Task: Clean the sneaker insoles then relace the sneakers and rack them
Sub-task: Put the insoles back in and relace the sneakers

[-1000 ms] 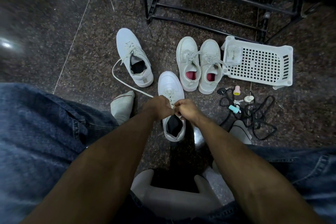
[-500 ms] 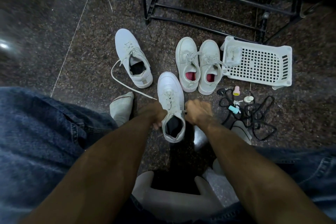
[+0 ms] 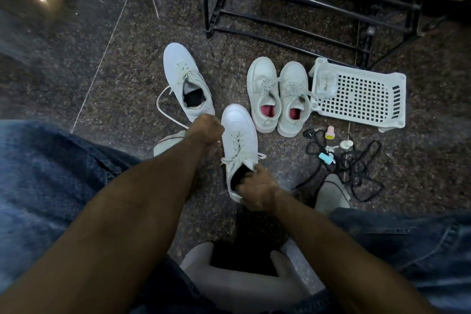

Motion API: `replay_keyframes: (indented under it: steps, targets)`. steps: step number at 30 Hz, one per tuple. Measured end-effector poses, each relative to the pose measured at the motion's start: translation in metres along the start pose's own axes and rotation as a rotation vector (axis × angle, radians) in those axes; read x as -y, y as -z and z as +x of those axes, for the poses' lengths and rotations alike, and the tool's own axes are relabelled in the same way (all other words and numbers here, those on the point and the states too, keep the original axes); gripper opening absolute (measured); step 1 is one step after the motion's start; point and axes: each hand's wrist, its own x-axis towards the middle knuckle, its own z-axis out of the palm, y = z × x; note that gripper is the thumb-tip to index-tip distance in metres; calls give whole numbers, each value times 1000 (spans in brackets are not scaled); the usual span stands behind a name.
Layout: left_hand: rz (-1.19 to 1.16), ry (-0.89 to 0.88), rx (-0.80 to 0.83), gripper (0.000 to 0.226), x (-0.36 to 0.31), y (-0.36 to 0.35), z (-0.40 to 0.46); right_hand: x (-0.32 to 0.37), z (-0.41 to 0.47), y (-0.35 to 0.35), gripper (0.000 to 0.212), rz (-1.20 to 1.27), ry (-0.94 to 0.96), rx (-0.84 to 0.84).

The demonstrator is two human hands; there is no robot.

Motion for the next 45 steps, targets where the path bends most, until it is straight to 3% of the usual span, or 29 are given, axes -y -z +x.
replay_keyframes:
  steps: [5, 11, 18, 25, 31, 37, 42, 43, 45]
  targets:
    - [150, 69, -137, 40, 9, 8, 19, -11, 20, 18, 30, 20, -46, -47]
    - [246, 62, -344, 44, 5, 2, 29, -40, 52, 66, 23, 136, -230, -151]
    - [262, 82, -219, 36, 10, 9, 44, -86, 78, 111, 30, 275, -474, -259]
    - [264, 102, -167, 33, 6, 11, 46, -85, 82, 100, 31, 301, -466, -294]
    - [362, 51, -81, 32, 4, -31, -1, -67, 53, 41, 23, 494, -506, -656]
    - [438, -84, 77, 34, 5, -85, -59, -71, 35, -12, 19, 1050, -573, -279]
    - [143, -22, 359, 23, 17, -79, -66, -55, 21, -15, 36, 967, -499, -162]
    - [42, 24, 352, 19, 19, -77, -67, -49, 21, -11, 34, 929, -494, -148]
    - [-113, 126, 193, 22, 22, -75, -69, -37, 23, -6, 29, 886, -474, -149]
